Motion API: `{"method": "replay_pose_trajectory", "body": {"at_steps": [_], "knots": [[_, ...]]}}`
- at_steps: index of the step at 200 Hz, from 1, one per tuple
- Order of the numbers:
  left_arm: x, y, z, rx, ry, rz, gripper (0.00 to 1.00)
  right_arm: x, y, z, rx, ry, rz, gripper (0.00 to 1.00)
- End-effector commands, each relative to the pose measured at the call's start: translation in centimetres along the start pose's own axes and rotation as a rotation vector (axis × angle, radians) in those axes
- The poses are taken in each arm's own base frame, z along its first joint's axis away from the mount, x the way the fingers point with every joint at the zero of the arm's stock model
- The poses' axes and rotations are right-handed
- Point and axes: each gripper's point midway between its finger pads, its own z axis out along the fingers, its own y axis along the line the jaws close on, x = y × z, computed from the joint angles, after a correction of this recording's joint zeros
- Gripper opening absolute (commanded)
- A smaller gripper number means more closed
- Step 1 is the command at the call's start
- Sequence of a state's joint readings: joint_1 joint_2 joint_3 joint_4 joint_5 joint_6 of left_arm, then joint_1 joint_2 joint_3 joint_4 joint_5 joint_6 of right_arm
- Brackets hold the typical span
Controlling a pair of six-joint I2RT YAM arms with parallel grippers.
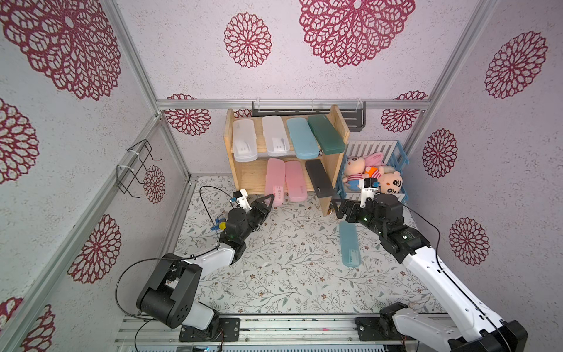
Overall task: Remove the pencil cases from the shelf
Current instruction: Pick up the pencil case from the shelf.
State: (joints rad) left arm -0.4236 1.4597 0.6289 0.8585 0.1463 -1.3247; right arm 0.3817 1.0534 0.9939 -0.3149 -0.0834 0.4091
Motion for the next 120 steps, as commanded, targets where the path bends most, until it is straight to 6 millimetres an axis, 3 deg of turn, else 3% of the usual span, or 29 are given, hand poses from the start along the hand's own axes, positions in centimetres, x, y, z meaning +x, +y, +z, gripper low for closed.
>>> {"method": "replay_pose_trajectory", "body": {"at_steps": [1, 30, 62, 84, 120], "knots": [[0.2, -1.9, -1.9, 0.039, -0.031, 0.152, 0.00, -2.1, 4.0, -1.5, -0.091, -0.099, 0.003, 0.92], [1.4, -1.8, -5.8, -0.032, -0.050, 0.406, 0.00, 0.0, 8.1, -1.2, -0.226, -0.087, 0.099, 0.96], [2.4, -3.3, -10.6, -0.063, -0.132, 0.688, 0.00, 1.7, 13.0, -0.7, -0.330, -0.047, 0.160, 0.98], [2.2, -4.1, -12.8, -0.069, -0.159, 0.757, 0.00, 1.6, 16.0, -0.7, -0.385, -0.063, 0.172, 0.99], [1.9, -4.3, -14.3, -0.080, -0.172, 0.773, 0.00, 2.4, 20.3, 1.6, -0.443, -0.002, 0.160, 0.99]]}}
